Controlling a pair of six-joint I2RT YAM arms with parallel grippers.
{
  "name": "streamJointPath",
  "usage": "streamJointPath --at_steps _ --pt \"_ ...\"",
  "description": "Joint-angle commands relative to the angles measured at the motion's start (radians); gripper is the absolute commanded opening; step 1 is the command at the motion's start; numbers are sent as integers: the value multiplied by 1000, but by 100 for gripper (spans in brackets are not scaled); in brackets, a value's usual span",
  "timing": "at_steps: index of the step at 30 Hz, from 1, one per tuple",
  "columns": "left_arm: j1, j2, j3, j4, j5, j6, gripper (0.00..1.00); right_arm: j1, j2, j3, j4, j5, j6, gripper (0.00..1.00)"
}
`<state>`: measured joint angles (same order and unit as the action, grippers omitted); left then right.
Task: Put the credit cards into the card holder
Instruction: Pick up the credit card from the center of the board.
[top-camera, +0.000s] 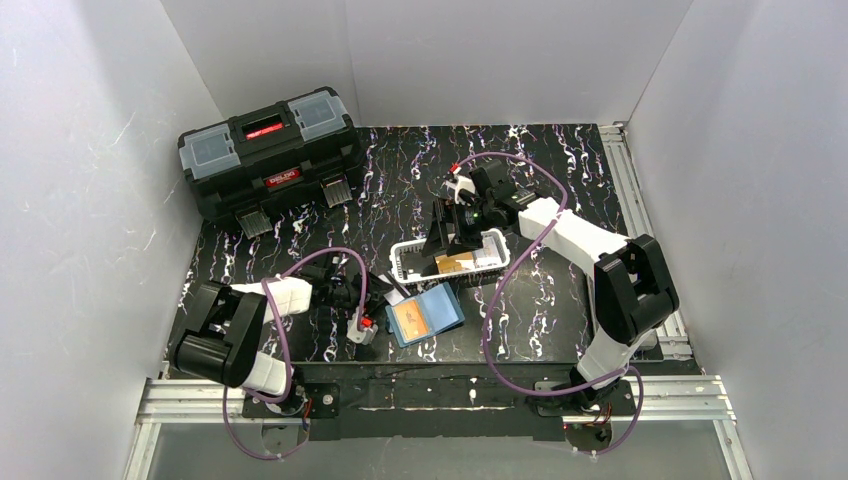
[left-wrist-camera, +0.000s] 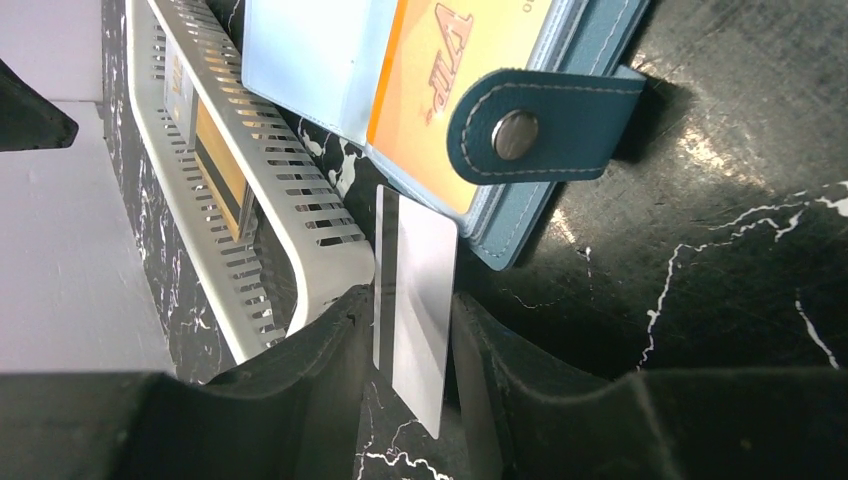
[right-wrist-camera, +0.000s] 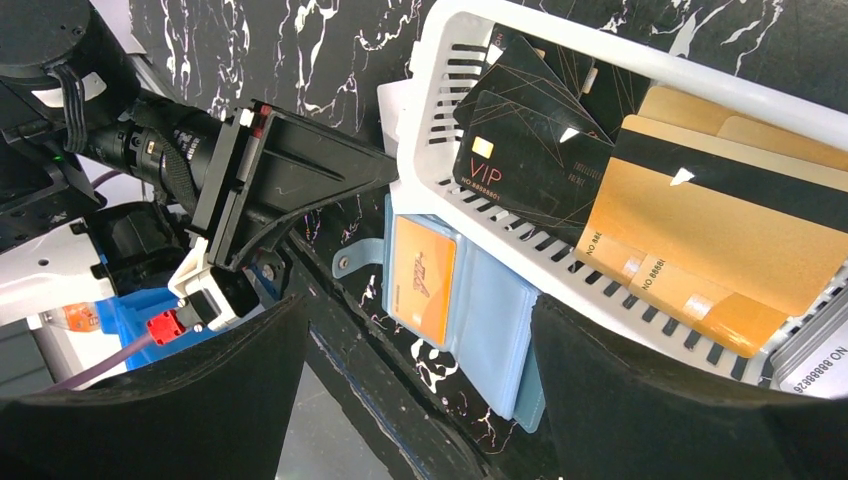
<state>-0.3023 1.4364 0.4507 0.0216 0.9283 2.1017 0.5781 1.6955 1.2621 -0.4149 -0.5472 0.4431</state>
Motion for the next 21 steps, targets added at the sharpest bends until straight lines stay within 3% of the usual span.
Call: streamJointPath --at_steps 1,21 --pt "-10 22 -26 -55 15 238 36 5 17 7 28 -24 4 87" --pt "-17 37 10 46 -1 132 32 6 44 11 31 -46 11 85"
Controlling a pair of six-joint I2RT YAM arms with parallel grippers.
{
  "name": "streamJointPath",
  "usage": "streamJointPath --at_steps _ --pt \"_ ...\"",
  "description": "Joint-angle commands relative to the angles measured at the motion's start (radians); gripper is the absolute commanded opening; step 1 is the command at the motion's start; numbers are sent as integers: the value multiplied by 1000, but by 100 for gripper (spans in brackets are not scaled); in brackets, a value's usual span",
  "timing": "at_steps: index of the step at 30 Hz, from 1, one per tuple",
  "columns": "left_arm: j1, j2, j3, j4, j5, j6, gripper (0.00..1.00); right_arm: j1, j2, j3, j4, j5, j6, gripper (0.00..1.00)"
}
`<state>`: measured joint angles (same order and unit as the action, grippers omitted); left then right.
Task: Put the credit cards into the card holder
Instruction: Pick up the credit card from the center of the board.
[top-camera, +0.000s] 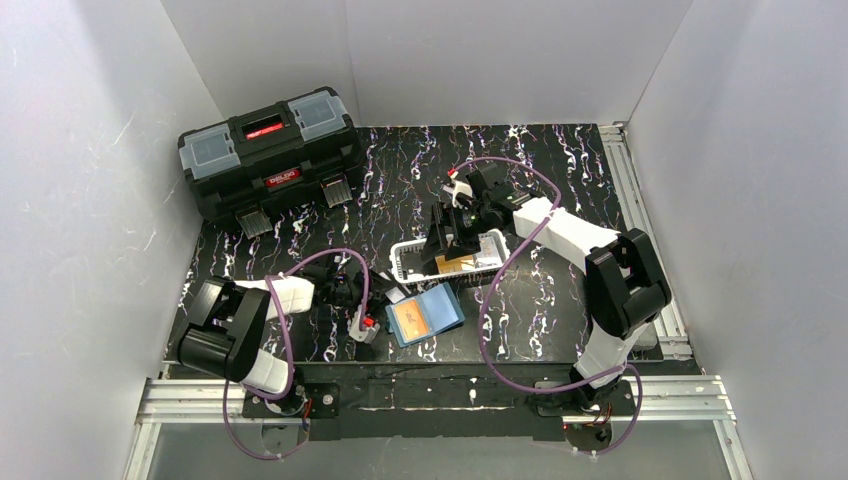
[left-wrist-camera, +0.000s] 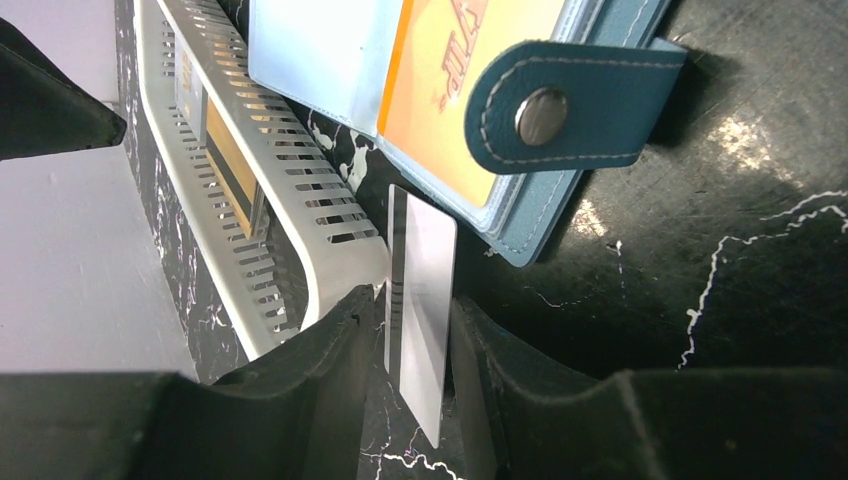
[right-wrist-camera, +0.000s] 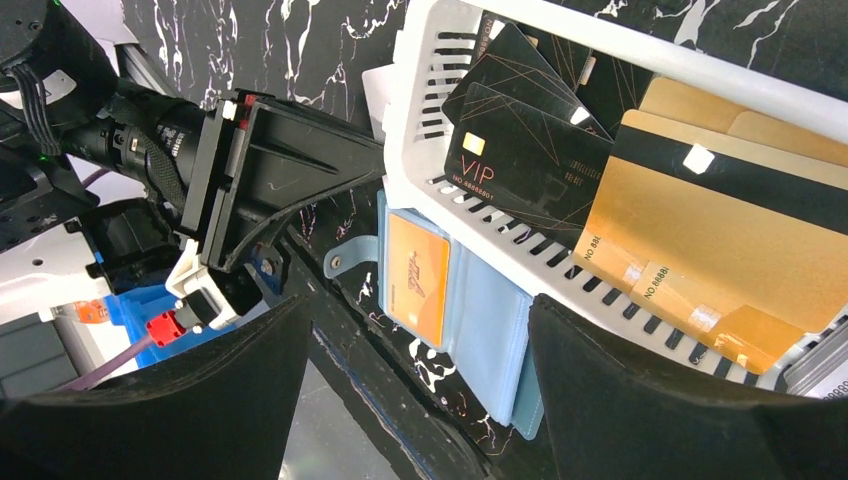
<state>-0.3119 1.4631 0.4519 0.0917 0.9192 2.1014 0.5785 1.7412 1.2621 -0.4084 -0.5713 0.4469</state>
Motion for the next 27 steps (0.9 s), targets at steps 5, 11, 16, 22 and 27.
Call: streamJointPath --at_steps 5,11,16,22,27 --pt "-13 17 16 -24 -6 123 22 6 0 14 26 -27 8 84" --pt "-21 20 25 2 -22 96 9 7 0 12 28 -29 10 84" --pt "-22 15 33 36 -40 69 0 6 -2 12 32 -30 10 84" --pt "-23 -19 33 79 -73 26 0 6 -14 22 33 -33 12 83" --pt "-20 -126 38 -33 -89 5 0 4 -17 41 31 -41 12 83"
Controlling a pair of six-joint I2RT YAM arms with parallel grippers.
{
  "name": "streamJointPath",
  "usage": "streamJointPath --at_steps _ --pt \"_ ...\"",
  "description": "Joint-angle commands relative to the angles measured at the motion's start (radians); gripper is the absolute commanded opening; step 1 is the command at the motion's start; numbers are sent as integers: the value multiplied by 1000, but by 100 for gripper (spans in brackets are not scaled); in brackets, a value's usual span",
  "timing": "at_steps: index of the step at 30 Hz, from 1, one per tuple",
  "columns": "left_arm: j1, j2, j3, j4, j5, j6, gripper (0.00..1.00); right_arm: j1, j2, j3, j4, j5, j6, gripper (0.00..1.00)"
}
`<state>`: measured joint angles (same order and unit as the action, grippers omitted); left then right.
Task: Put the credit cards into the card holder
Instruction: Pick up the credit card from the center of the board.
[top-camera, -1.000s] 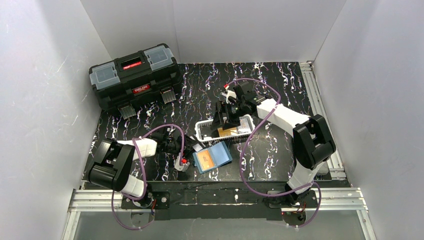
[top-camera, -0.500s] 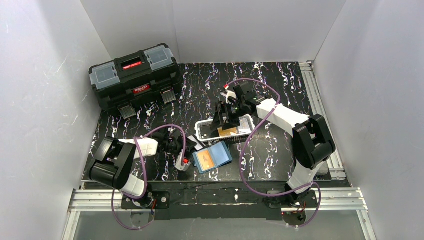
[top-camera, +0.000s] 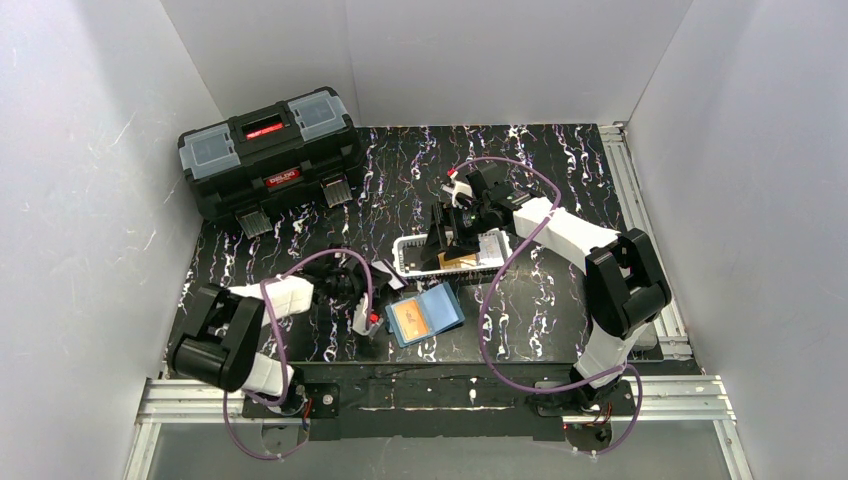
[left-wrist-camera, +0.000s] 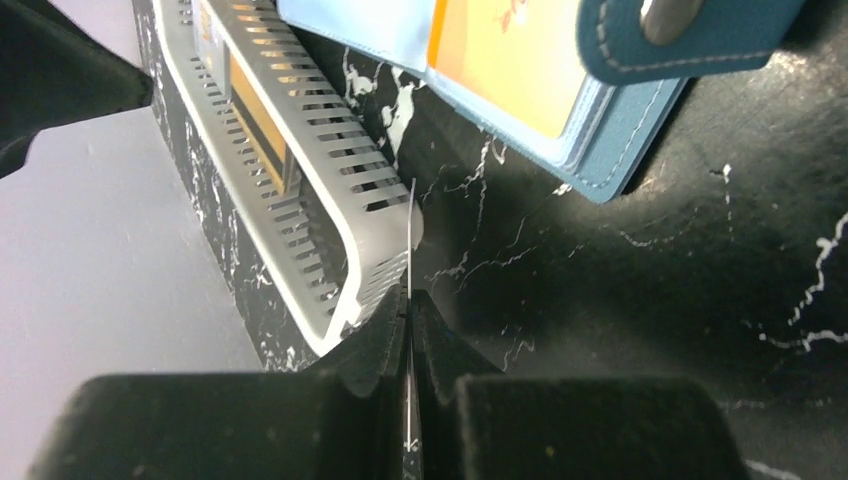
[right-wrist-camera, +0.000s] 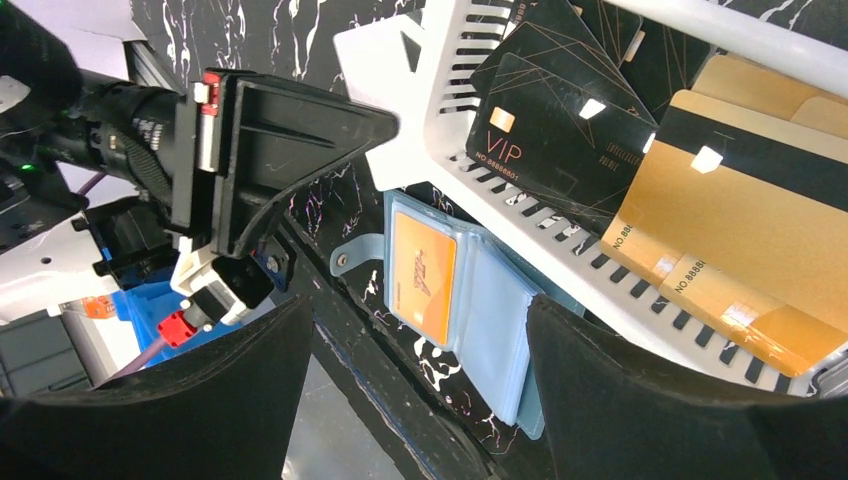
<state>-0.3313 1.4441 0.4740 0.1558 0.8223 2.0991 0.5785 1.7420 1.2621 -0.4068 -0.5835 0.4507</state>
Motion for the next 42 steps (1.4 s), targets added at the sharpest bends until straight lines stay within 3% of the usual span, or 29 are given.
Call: streamJointPath --at_steps 1,8,16,24,34,37,42 --pt "2 -138 17 -133 8 8 0 4 -19 43 32 -32 9 83" --pt "18 -405 3 -342 11 1 0 0 -31 59 63 -86 27 84" --pt "20 -628 13 -390 104 41 0 -5 -70 90 177 -255 88 85" --pt "20 -666 26 -419 184 210 0 3 -47 109 322 -457 151 79" --pt "17 -622 82 -352 216 249 0 38 64 231 150 -480 62 74" --pt "11 -631 116 -275 217 56 0 37 26 221 75 -362 -30 74" --pt "-35 -563 337 -215 44 -716 0 15 -108 148 123 -147 -81 80"
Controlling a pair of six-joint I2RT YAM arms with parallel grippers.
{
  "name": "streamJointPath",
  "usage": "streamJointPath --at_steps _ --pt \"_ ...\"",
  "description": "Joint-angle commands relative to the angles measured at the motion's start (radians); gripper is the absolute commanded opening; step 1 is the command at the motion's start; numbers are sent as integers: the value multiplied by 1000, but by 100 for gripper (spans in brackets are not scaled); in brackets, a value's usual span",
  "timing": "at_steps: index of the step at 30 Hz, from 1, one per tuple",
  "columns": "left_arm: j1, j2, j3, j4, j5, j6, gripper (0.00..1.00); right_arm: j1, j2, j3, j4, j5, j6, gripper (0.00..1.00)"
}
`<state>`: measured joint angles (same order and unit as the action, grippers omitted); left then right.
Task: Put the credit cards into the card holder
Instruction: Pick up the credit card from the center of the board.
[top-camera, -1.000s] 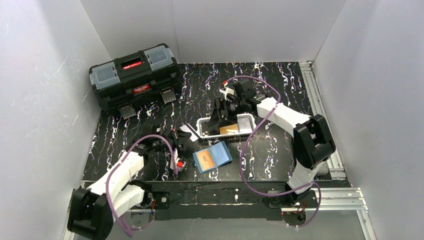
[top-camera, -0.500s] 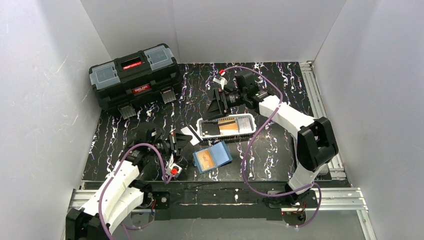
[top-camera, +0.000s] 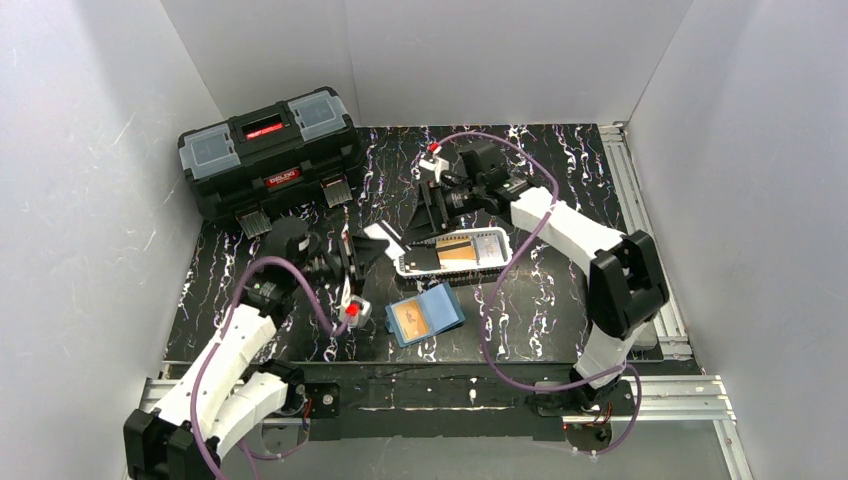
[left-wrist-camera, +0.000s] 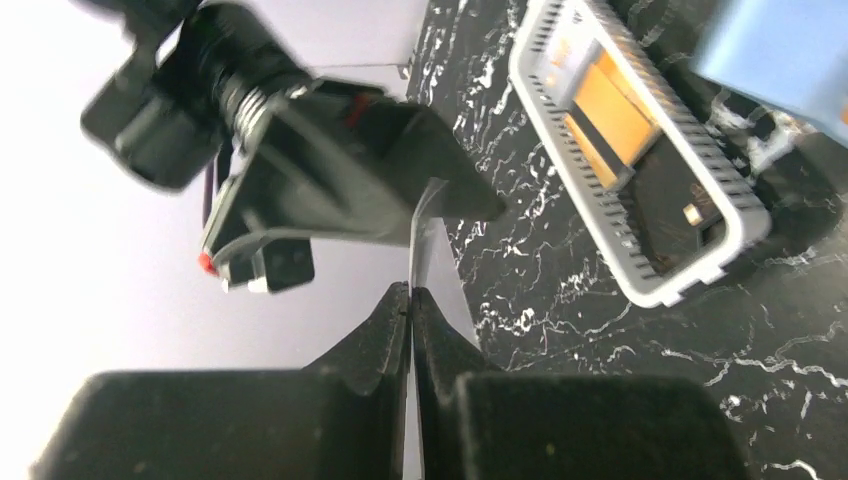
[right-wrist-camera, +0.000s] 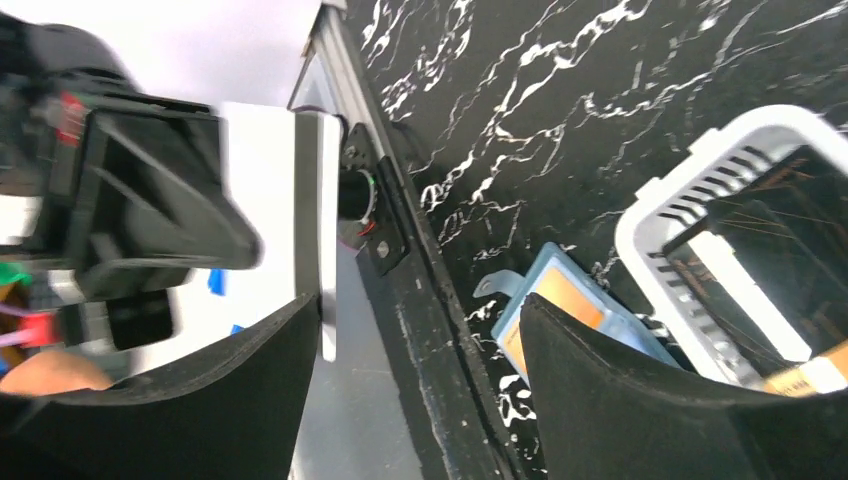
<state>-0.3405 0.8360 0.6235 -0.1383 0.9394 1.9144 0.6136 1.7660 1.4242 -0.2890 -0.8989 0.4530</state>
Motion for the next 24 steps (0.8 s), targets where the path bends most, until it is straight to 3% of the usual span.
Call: streamJointPath --at_steps 1,4,6,11,12,13,14,16,18,21,23,24 --pt "-25 69 234 56 -103 -604 0 -28 -156 -21 5 222 -93 80" --pt "-25 132 361 -9 -171 -937 0 -76 -225 -49 16 329 -104 82" --pt "-20 162 421 -51 -158 -1083 0 -141 -279 -103 102 306 -27 84" --pt "-13 204 503 -58 -58 -1346 0 -349 -264 -253 536 -43 316 98" --pt "-11 218 523 -61 -37 -1389 0 -351 -249 -221 454 -26 293 98" --pt "-10 229 546 -58 -23 -1430 0 -330 -249 -162 254 63 170 98" --pt "-8 243 559 -51 -4 -1488 0 -290 -260 -95 61 235 25 98" --pt "-4 259 584 -25 45 -1571 0 -191 -310 -13 -94 611 -163 98" --pt "0 278 607 21 113 -1660 0 -186 -410 -97 30 729 -94 98" --pt "3 315 647 84 204 -1798 0 -268 -578 -292 219 743 128 98" --pt "6 342 666 126 243 -1893 0 -323 -641 -386 396 558 158 78" --pt "13 353 667 173 250 -1970 0 -315 -643 -372 359 521 111 72"
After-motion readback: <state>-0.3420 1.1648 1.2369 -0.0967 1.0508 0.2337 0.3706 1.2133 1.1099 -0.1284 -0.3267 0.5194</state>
